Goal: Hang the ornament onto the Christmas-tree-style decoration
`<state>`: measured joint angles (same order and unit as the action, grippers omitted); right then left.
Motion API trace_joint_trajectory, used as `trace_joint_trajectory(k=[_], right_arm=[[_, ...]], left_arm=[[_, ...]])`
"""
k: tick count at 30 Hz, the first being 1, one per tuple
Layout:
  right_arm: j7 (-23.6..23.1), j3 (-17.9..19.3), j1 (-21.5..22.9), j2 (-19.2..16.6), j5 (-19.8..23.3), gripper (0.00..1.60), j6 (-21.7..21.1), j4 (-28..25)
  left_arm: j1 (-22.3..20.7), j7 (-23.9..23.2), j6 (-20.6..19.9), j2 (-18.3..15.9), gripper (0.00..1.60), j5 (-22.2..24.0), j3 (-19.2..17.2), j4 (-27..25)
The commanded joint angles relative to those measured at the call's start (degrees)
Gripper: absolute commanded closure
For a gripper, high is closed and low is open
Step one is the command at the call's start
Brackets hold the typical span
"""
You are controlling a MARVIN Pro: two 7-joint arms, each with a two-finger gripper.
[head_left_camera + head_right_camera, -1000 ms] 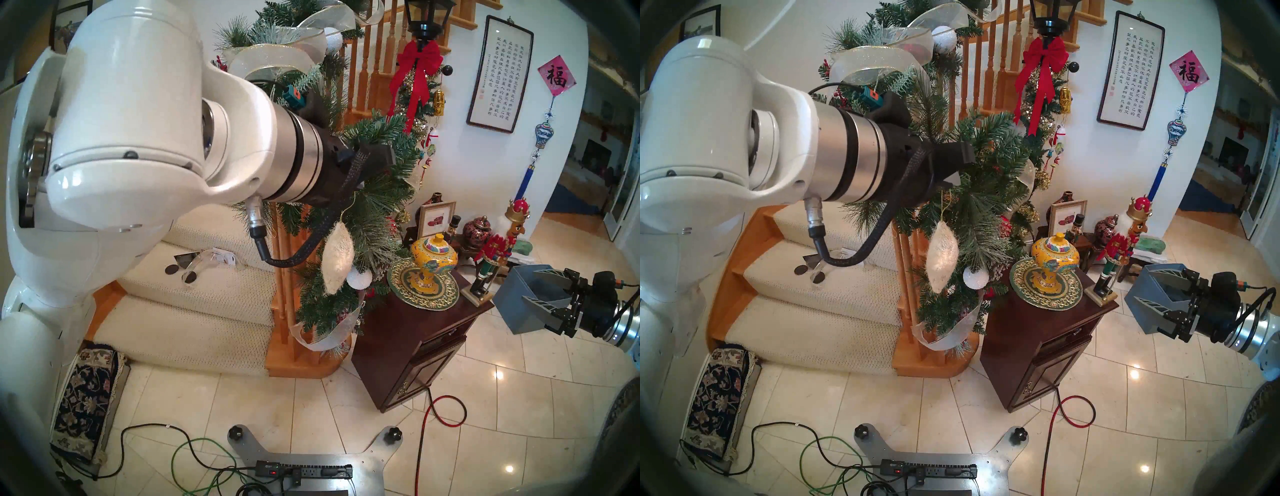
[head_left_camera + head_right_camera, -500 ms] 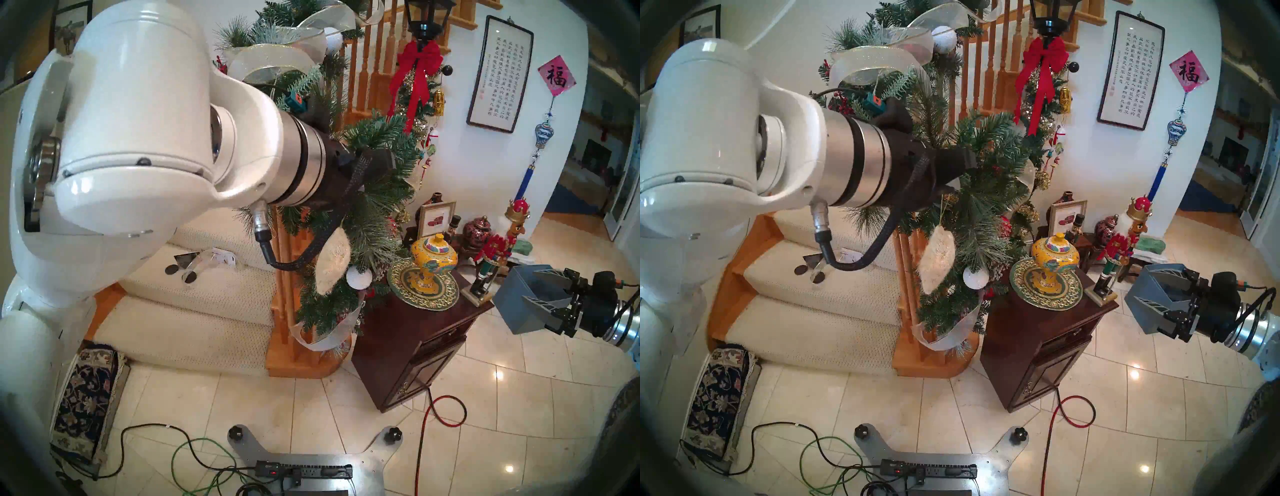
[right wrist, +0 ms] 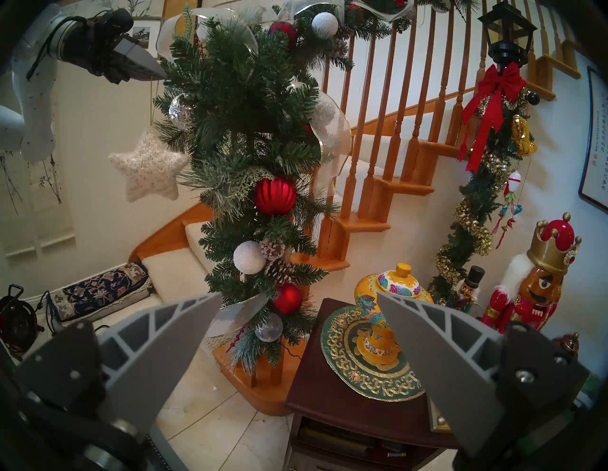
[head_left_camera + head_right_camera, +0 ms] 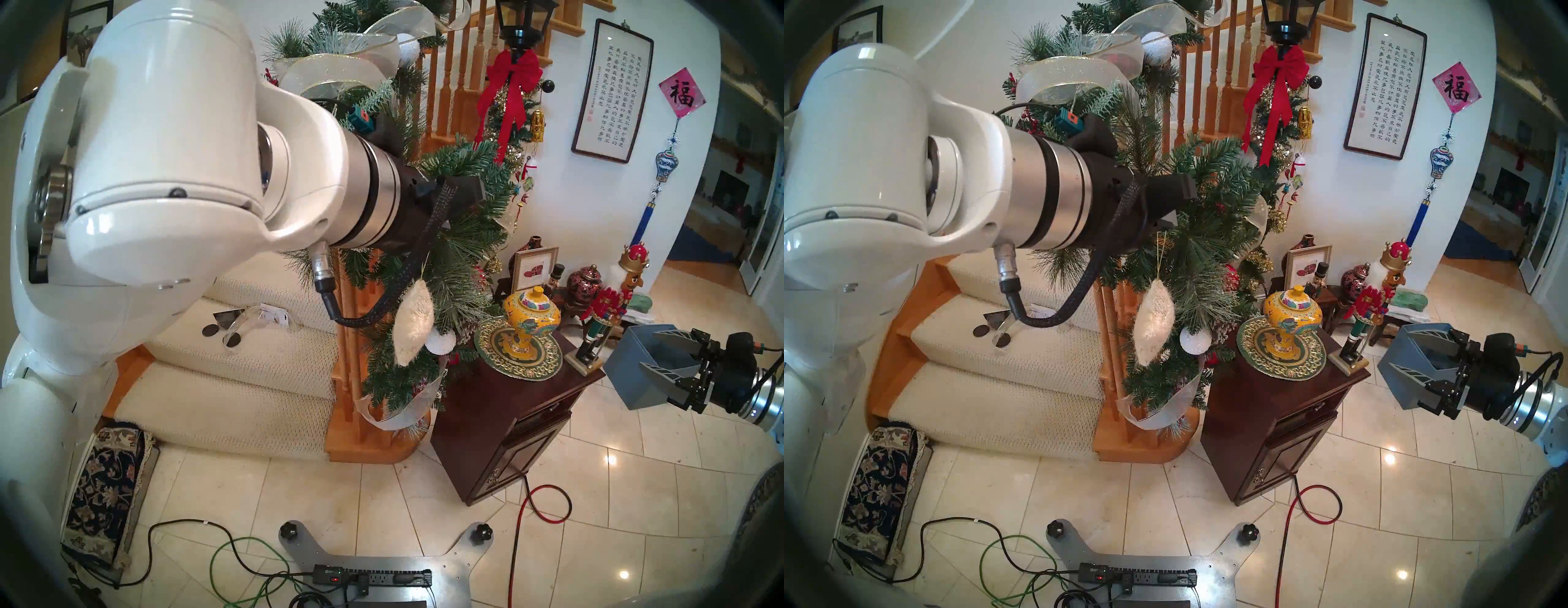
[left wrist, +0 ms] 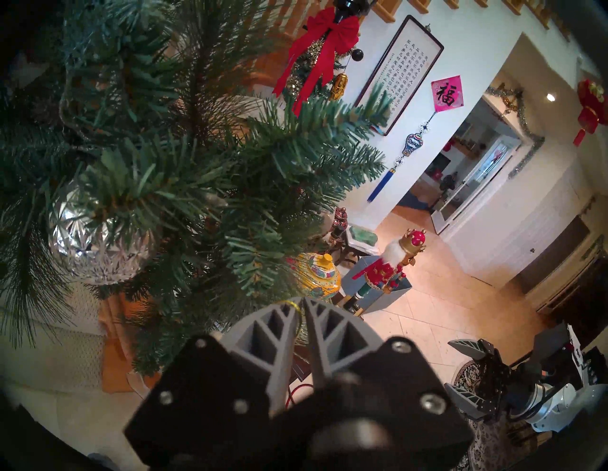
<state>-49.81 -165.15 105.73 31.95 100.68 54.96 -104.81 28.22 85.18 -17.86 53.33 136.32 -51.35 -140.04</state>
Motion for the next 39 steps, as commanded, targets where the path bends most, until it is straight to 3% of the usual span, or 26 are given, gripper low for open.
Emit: trace_joint_trajectory(k=[1,6,15,17,19,20,29,32,35,39], right_arm=[[-6.31,0.15,0.24,-0.12,-0.04,0.00,0.04,0.05],[-5.49,0.15,0.20,-0.11,-0.27,0.00,0.04,-0.05],[-5.73,0.15,0.22,-0.11,-0.28,0.00,0.04,-0.01],[-6.45,0.15,0.26,-0.13,-0.12,0.00,0.04,0.09],[-6.10,0.15,0.24,-0.12,-0.21,0.00,0.04,0.04],[-6.17,0.15,0.25,-0.12,-0.19,0.00,0.04,0.05],[-5.73,0.15,0.23,-0.12,-0.32,0.00,0.04,0.00],[-5.99,0.15,0.24,-0.12,-0.27,0.00,0.04,0.03],[-5.88,0.15,0.24,-0.12,-0.30,0.00,0.04,0.02],[-5.92,0.15,0.24,-0.12,-0.30,0.00,0.04,0.02]], left_arm=[[-1.47,-0.18,0.17,0.01,0.95,-0.53,-0.12,0.04],[-1.68,-0.18,0.54,-0.06,0.84,-0.65,-0.02,0.04],[-1.85,-0.18,1.00,-0.20,0.99,-0.79,0.04,0.04],[-1.87,-0.18,1.14,-0.25,1.13,-0.82,0.05,0.04],[-1.88,-0.18,1.25,-0.29,1.50,-0.86,0.06,0.04],[-1.88,-0.18,1.33,-0.30,1.60,-0.88,0.07,0.04],[-2.04,-0.18,1.82,-0.42,1.60,-1.00,0.26,0.04],[-2.11,-0.18,1.96,-0.46,1.39,-1.04,0.33,0.04],[-2.21,-0.18,2.11,-0.52,1.60,-1.17,0.39,0.04],[-2.33,-0.18,2.39,-0.72,1.60,-1.43,0.44,0.04]])
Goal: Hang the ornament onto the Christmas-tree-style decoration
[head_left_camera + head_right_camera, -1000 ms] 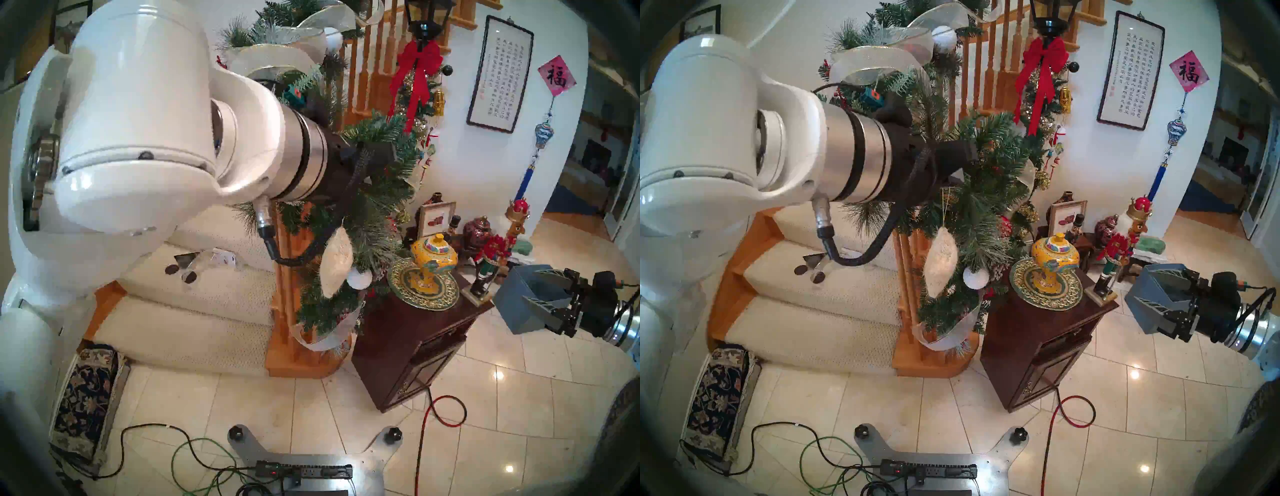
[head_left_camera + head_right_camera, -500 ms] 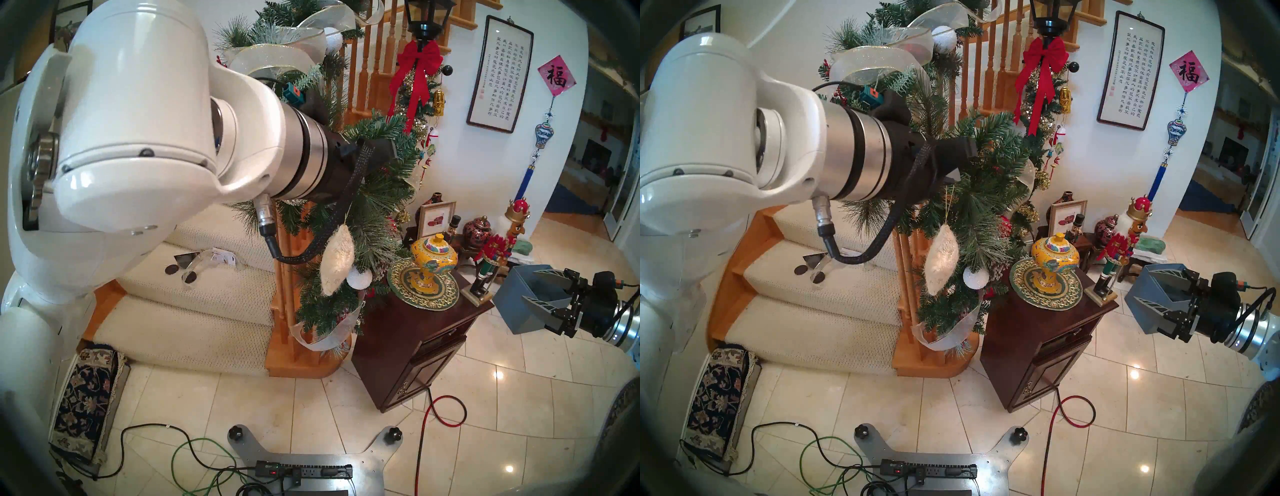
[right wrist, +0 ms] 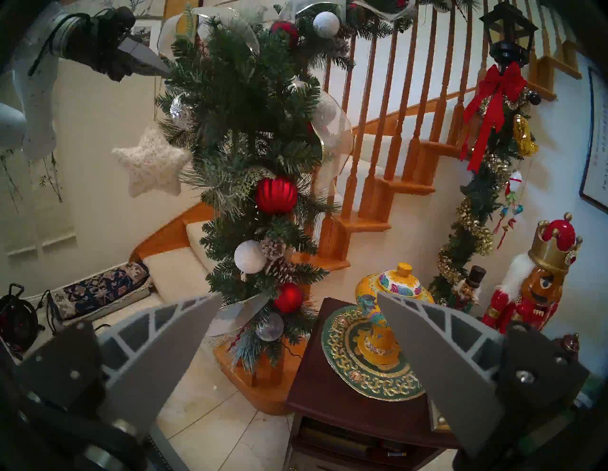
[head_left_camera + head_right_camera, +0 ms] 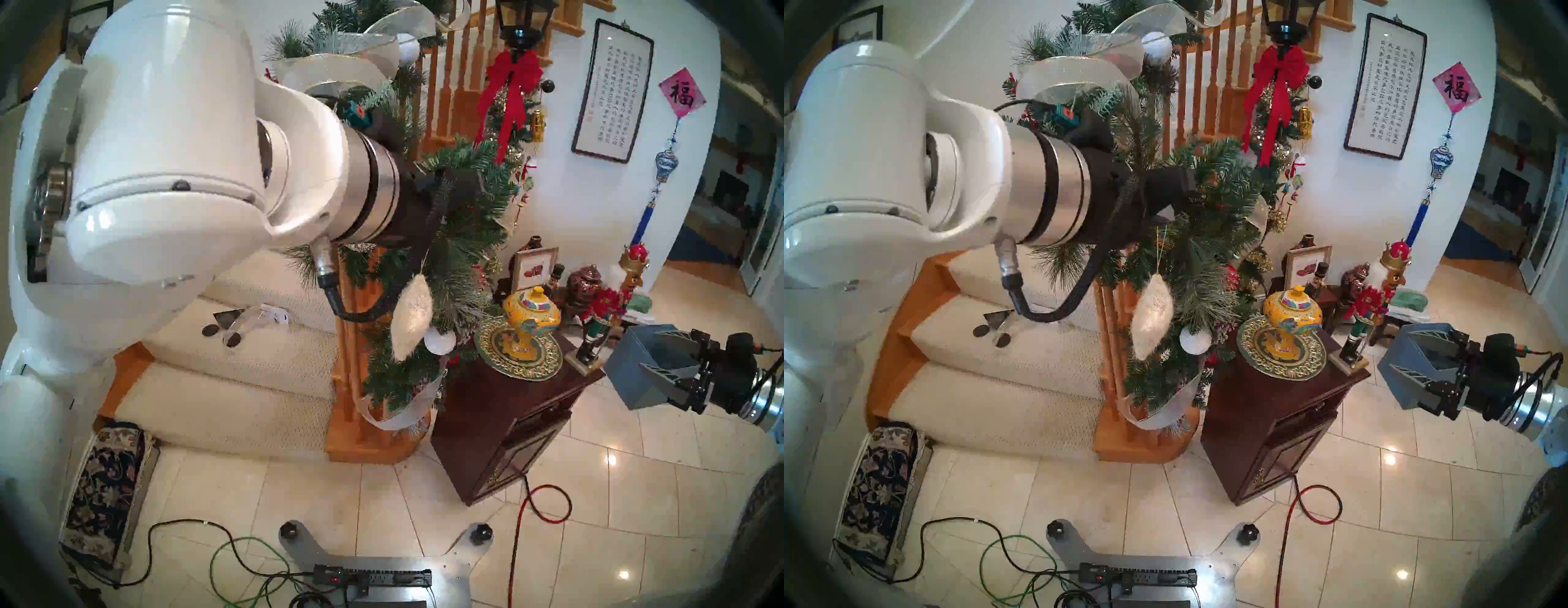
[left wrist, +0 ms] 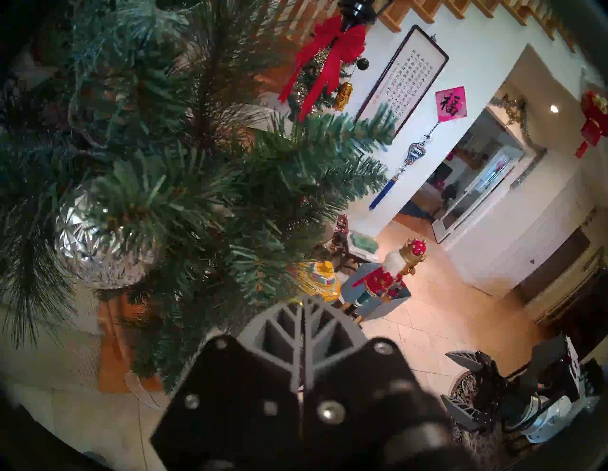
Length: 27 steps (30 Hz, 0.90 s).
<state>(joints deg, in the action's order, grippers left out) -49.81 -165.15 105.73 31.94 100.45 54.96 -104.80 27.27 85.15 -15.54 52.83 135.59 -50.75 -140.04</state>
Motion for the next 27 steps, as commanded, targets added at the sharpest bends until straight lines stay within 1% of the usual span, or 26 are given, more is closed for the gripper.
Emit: trace_joint_trajectory(k=[1,7,8,9,10,11,12,13,14,16,19,21,23,25,26,27], right_arm=[[-6.12,0.15,0.25,-0.12,-0.03,0.00,0.04,0.04],[-5.79,0.15,0.24,-0.11,-0.13,0.00,0.04,0.00],[-6.42,0.15,0.27,-0.13,0.03,0.00,0.04,0.09],[-5.61,0.15,0.23,-0.11,-0.17,0.00,0.04,-0.02],[-6.59,0.15,0.28,-0.13,0.07,0.00,0.04,0.11],[-5.49,0.15,0.23,-0.11,-0.21,0.00,0.04,-0.03],[-6.73,0.15,0.29,-0.14,0.10,0.00,0.04,0.13],[-5.19,0.15,0.21,-0.10,-0.28,0.00,0.04,-0.07],[-6.40,0.15,0.28,-0.13,0.00,0.00,0.04,0.09],[-6.97,0.15,0.31,-0.14,0.12,0.00,0.04,0.17],[-5.67,0.15,0.24,-0.11,-0.20,0.00,0.04,0.00],[-6.73,0.15,0.29,-0.14,0.06,0.00,0.04,0.14],[-5.57,0.15,0.24,-0.11,-0.23,0.00,0.04,-0.01],[-6.40,0.15,0.28,-0.13,-0.03,0.00,0.04,0.10],[-5.63,0.15,0.24,-0.12,-0.23,0.00,0.04,-0.01],[-6.44,0.15,0.28,-0.13,-0.03,0.00,0.04,0.10]], left_arm=[[-1.37,-0.15,0.12,-0.30,1.60,-0.76,-0.16,0.04],[-1.35,-0.15,0.52,-0.57,1.60,-1.34,0.15,0.04],[-1.36,-0.15,0.56,-0.57,1.60,-1.45,0.25,0.04],[-1.34,-0.15,0.61,-0.57,1.60,-1.55,0.37,0.04],[-1.34,-0.15,0.66,-0.59,1.60,-1.68,0.51,0.04],[-1.33,-0.15,0.71,-0.56,1.60,-1.78,0.64,0.04],[-1.35,-0.15,0.76,-0.52,1.60,-1.88,0.80,0.04],[-1.35,-0.15,0.76,-0.43,1.60,-1.93,0.95,0.04],[-1.41,-0.15,0.80,-0.30,1.60,-1.99,1.20,0.04],[-1.45,-0.15,0.86,-0.18,1.60,-2.09,1.43,0.04],[-1.60,-0.15,0.84,0.05,1.60,-2.34,2.11,0.04],[-1.73,-0.15,0.65,-0.06,1.60,-2.79,2.80,0.04],[-1.71,-0.15,0.67,-0.24,1.60,-3.19,3.42,0.04],[-1.83,-0.15,0.67,-0.45,1.60,-3.60,3.89,0.04],[-1.91,-0.15,0.67,-0.54,1.60,-3.83,4.09,0.04],[-2.03,-0.15,0.62,-0.65,1.60,-4.13,4.33,0.04]])
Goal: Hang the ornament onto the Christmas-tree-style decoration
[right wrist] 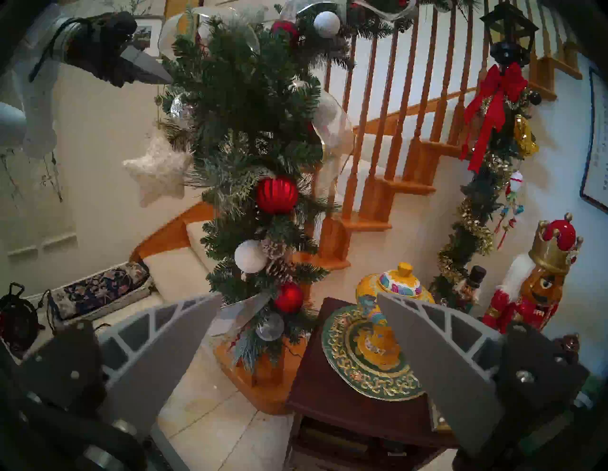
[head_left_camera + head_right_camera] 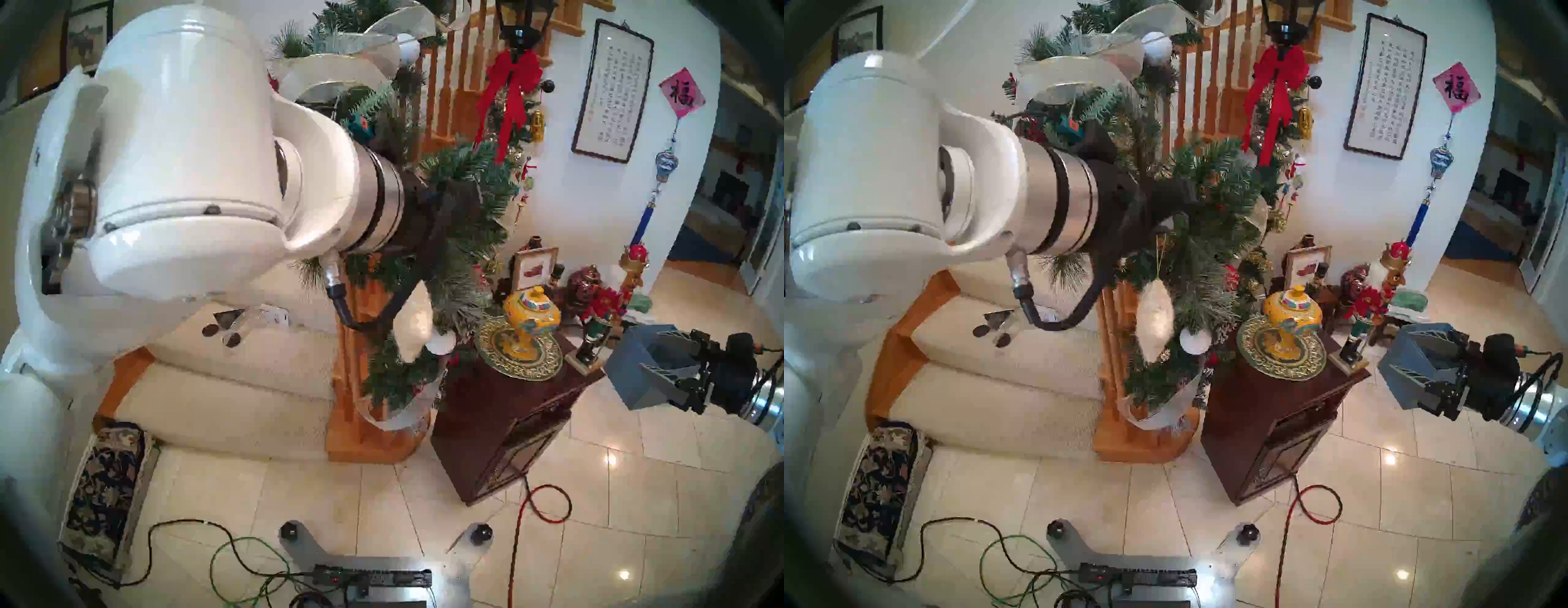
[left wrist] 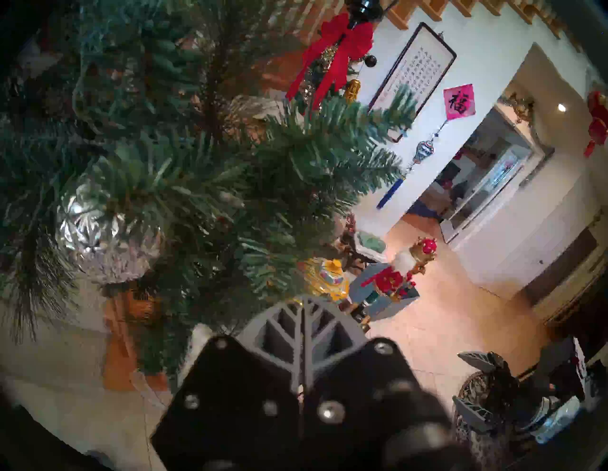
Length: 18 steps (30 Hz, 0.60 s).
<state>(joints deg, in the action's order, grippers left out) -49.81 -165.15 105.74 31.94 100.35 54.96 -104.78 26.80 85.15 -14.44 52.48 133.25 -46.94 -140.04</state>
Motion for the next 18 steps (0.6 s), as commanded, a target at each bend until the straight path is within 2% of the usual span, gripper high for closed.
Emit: trace_joint_trajectory(k=[1,16,17,18], right_arm=[[-5.86,0.15,0.25,-0.12,-0.07,0.00,0.04,0.00],[-5.82,0.15,0.25,-0.12,-0.10,0.00,0.04,0.00],[-7.73,0.15,0.35,-0.16,0.37,0.00,0.04,0.26],[-4.12,0.15,0.17,-0.08,-0.53,0.00,0.04,-0.23]], left_arm=[[-1.65,-0.15,-0.53,-0.39,1.60,-2.02,0.68,0.04],[-2.75,-0.15,-0.81,-1.43,1.60,-4.91,1.14,0.04],[-2.84,-0.15,-0.83,-1.42,1.60,-5.03,1.09,0.04],[-2.91,-0.15,-0.84,-1.42,1.60,-5.13,1.08,0.04]])
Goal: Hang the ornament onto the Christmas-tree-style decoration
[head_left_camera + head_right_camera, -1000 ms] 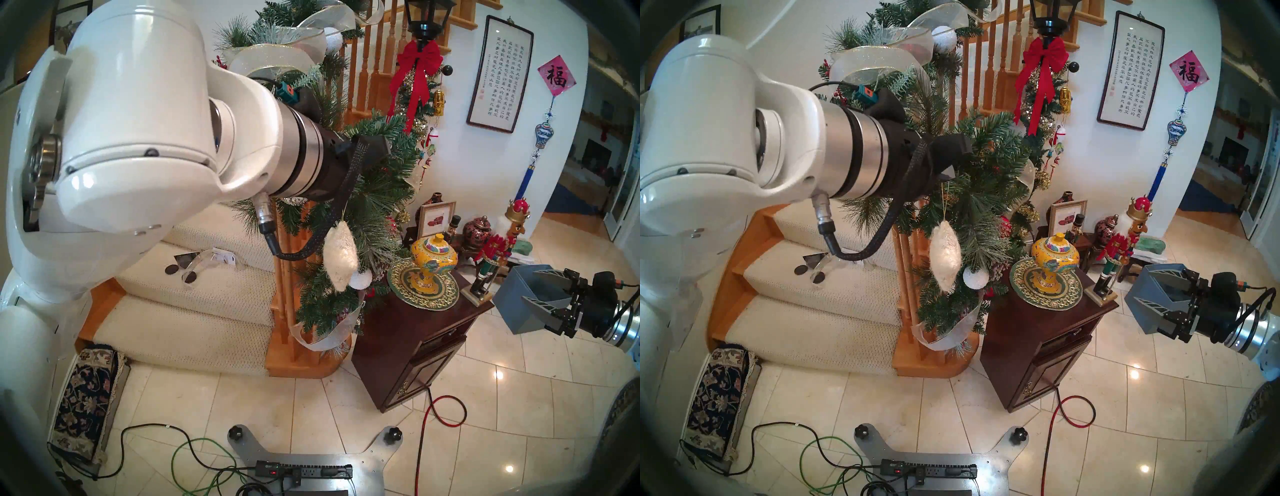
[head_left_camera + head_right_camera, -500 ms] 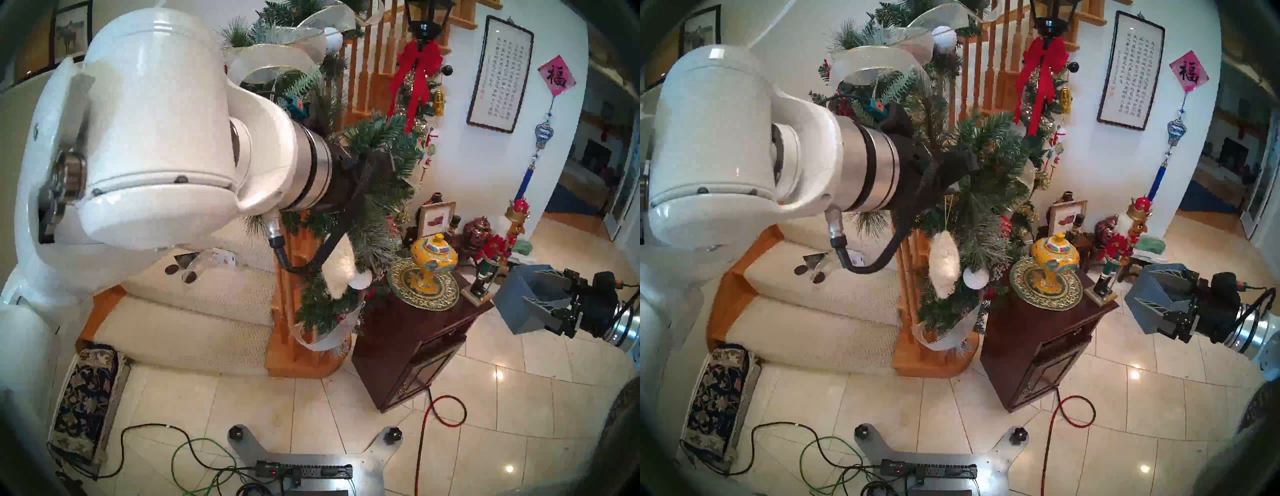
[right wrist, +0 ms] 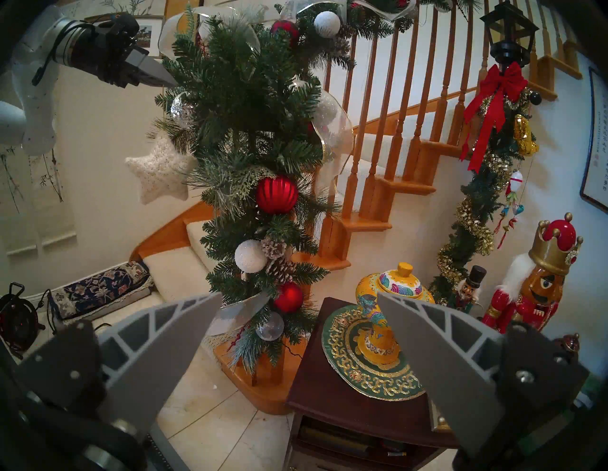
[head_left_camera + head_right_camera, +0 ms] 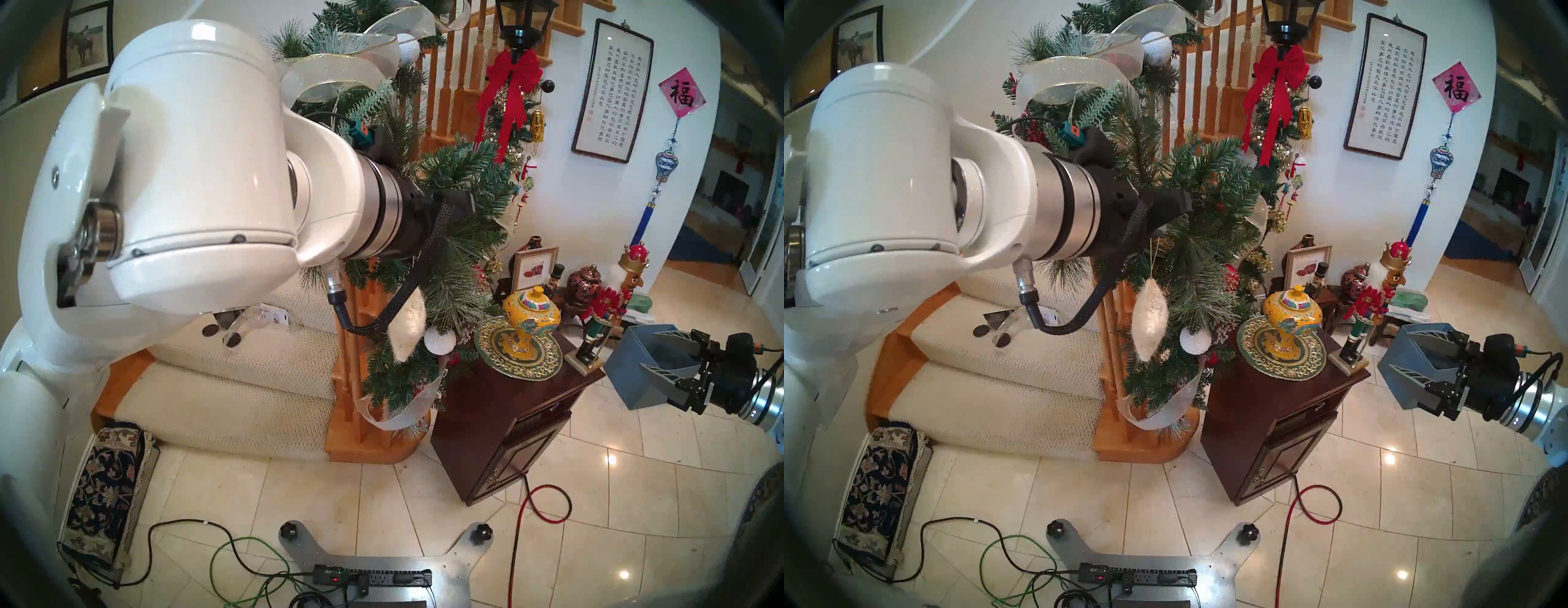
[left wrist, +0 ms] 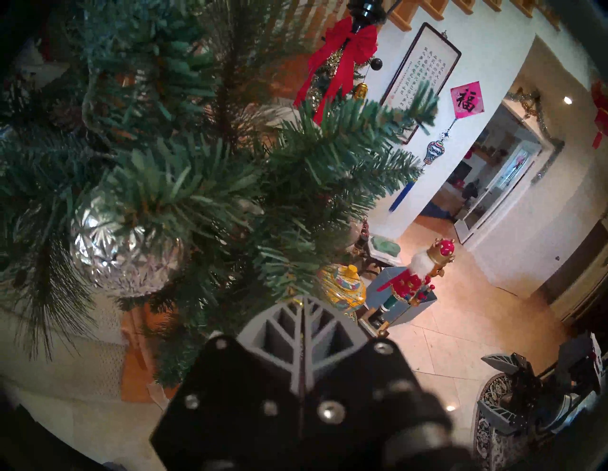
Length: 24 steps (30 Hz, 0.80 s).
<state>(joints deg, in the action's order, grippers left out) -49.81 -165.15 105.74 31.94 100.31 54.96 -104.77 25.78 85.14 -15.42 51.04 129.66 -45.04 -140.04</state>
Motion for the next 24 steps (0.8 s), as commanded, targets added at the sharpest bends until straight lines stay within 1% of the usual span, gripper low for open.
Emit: trace_joint_trajectory(k=[1,2,3,4,5,7,24], right_arm=[[-6.13,0.15,0.27,-0.13,0.01,0.00,0.04,0.04],[-7.00,0.15,0.32,-0.15,0.20,0.00,0.04,0.16],[-5.92,0.15,0.26,-0.12,-0.08,0.00,0.04,0.01],[-6.23,0.15,0.28,-0.13,-0.01,0.00,0.04,0.05],[-5.56,0.15,0.25,-0.12,-0.18,0.00,0.04,-0.04],[-6.21,0.15,0.28,-0.13,-0.03,0.00,0.04,0.05],[-5.96,0.15,0.27,-0.13,-0.15,0.00,0.04,0.03]], left_arm=[[-1.96,-0.14,0.11,0.02,1.60,-1.69,-0.81,0.04],[-2.01,-0.14,0.10,0.04,1.60,-1.78,-0.81,0.04],[-2.04,-0.14,0.09,0.06,1.60,-1.87,-0.80,0.04],[-2.08,-0.14,0.07,0.08,1.60,-1.98,-0.76,0.04],[-2.09,-0.14,0.05,0.14,1.60,-2.02,-0.73,0.05],[-2.15,-0.14,0.03,0.23,1.60,-2.21,-0.63,0.11],[-2.81,-0.14,-0.63,1.41,1.60,-2.39,-0.95,1.34]])
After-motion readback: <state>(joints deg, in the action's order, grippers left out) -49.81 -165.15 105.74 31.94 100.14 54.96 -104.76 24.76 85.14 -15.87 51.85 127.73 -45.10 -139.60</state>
